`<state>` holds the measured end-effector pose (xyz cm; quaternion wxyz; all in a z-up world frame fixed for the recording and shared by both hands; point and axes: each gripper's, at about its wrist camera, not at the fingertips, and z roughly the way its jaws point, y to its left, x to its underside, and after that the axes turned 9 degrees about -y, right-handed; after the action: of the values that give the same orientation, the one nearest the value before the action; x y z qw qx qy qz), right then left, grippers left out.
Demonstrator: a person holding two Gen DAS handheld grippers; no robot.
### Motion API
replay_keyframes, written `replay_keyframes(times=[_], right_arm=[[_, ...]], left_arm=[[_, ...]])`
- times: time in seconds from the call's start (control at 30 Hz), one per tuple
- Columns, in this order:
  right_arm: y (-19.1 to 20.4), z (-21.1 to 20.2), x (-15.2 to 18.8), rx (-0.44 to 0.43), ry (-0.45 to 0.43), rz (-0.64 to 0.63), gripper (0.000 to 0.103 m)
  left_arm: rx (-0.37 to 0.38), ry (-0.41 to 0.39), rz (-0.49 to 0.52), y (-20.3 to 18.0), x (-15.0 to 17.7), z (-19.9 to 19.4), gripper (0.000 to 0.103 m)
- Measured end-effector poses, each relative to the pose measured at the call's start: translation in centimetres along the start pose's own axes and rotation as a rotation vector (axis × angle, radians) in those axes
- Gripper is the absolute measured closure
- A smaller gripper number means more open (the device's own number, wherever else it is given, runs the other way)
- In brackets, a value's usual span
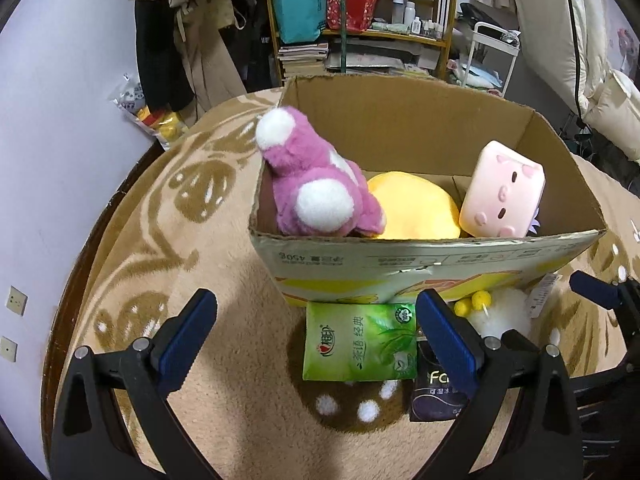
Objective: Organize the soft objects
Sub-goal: 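Lower the left tool toward the green tissue pack and grasp it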
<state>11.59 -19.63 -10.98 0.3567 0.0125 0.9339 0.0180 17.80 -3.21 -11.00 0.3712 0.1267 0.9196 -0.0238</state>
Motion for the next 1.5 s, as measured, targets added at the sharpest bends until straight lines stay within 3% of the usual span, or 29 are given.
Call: replay_keyframes(times=[0.57,0.8,1.17,1.27,1.43,1.5], right_arm=[[0.6,4.6,0.4,0.009,0.121,-0.038,0.0],[0.6,5.3,0.1,0.006,0.128,-0.024,0.0],[1.7,5.5,-0.1,0.01,0.13,-0.016,0.0],[1.3,5.3,-0.4,0.009,0.129,-0.012,0.0],[0.7,4.4,-0.5,-0.037,0.13,0.022,0.019],[0.6,4.1,-0.6,-0.05,0.124,0.029,0.038]], left_arm=[[0.027,0.099,0.024,-1.6,1.4,3.8,0.004],[0.05,0.157,0.009,-1.9,1.8,5.4,0.004],[0.053,0.23,-0.037,0.0,2.1,6.9,0.027],[0.053,0.232,-0.05,0.4,1.9,6.9,0.028],[0.038,0.2,-0.036,0.3,1.9,6.3,0.028],[0.036,0.192,-0.037,0.3,1.8,6.0,0.028]])
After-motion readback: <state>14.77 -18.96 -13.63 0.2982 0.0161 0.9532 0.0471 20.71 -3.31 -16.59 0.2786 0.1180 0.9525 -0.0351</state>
